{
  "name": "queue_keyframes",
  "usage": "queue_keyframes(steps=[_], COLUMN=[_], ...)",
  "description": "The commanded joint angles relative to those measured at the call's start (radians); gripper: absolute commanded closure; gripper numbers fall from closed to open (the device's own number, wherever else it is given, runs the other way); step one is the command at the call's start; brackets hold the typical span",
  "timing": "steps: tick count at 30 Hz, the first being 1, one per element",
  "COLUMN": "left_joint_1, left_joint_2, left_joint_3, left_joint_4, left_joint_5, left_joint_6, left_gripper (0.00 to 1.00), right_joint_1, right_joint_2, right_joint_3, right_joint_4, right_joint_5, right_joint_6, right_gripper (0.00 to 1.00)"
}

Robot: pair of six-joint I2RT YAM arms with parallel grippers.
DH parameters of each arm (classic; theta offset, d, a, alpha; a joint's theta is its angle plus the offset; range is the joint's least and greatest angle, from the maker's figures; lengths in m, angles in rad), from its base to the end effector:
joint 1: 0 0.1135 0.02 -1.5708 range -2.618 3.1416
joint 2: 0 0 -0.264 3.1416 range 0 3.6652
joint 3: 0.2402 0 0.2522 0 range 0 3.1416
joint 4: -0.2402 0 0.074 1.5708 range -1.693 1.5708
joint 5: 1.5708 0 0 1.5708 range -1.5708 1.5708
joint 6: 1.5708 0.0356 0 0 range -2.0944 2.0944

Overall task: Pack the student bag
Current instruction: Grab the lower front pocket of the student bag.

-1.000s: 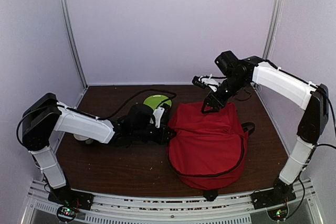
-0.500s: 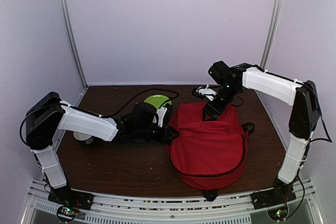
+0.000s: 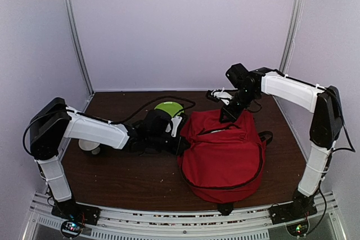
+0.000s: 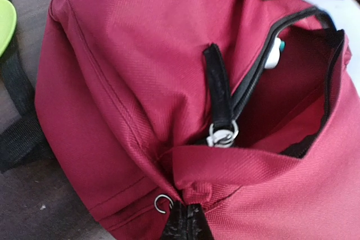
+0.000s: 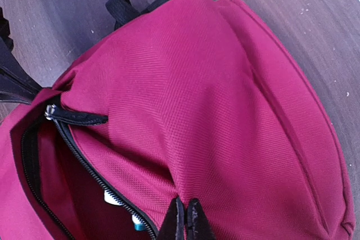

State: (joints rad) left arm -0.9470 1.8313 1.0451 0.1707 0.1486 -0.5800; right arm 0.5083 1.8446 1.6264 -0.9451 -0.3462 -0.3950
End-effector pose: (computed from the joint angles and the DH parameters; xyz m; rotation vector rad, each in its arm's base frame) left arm 0.2251 -0.3218 0.1746 0.5218 2.3115 -0.9749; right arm 0.3314 0.1985 0.2745 -1.2718 2.3973 0.5051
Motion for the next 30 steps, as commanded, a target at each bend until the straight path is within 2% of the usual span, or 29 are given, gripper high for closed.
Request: queue_keyframes(steps=[1, 5, 7, 11, 18, 24, 30], left_joint_1=[-0.03, -0.072, -0.08, -0.085, -0.1, -0.108, -0.125], left_joint_2=[-0.046, -0.11, -0.117, -0.094, -0.11, -0.127, -0.145], left_joint_3=[0.014, -0.037, -0.042, -0.023, -0.043, -0.065, -0.077], left_joint_4=[-0.106, -0.058, -0.04, -0.034, -0.002, 0.026, 0.041], left_joint_5=[-0.12, -0.264, -0.298, -0.31, -0.382, -0.414, -0.446], left_joint_6=[0.108, 0.159, 0.169, 0.179, 0.196, 0.202, 0.218], left_gripper=[1.0, 1.0, 1.0, 1.0, 1.0, 1.0, 1.0], right_joint_1=[-0.065, -0.09, -0.083, 0.001, 0.141, 0.145, 0.142], right_joint_2=[-0.103, -0.144, -0.164, -0.158, -0.056, 0.109, 0.12], right_joint_3=[0.022, 0.001, -0.031, -0.015, 0.079, 0.221, 0.224], right_joint_4=[0.023, 0.046, 0.073, 0.036, -0.019, -0.103, -0.083], right_joint_5=[-0.03, -0.016, -0.009, -0.02, -0.102, -0.255, -0.204], right_joint_6=[0.016, 0.039, 0.047, 0.006, -0.024, 0.085, 0.186], right_gripper=[1.0, 1.0, 0.76, 0.57, 0.53, 0.53, 0.45])
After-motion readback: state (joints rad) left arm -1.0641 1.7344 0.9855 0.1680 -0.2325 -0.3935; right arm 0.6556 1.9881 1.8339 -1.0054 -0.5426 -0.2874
